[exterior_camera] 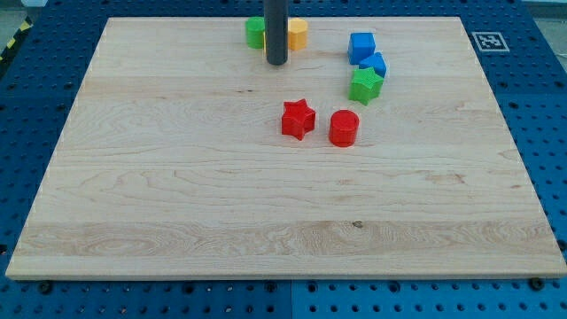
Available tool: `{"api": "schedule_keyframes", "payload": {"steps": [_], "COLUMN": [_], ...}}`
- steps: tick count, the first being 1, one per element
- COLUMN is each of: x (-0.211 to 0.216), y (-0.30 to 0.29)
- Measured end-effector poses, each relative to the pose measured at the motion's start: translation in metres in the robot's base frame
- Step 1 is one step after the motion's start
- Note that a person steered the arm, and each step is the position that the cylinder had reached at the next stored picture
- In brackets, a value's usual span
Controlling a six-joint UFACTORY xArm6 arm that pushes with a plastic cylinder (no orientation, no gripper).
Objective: Slide the green star closer to the group of blocks
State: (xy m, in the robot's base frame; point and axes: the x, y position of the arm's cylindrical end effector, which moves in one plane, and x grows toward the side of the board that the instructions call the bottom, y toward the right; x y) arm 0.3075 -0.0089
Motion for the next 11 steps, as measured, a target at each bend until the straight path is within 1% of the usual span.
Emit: {"api": "schedule_keyframes", "payload": {"steps": [1,2,3,4,6,7,8,10,11], "x": [0.028,0.047,0.085,0.103,0.102,0.098,0.072,0.042,0.043], "y": [0.028,0.078,0.12,0.128,0.176,0.176,0.171,0.144,0.133]}}
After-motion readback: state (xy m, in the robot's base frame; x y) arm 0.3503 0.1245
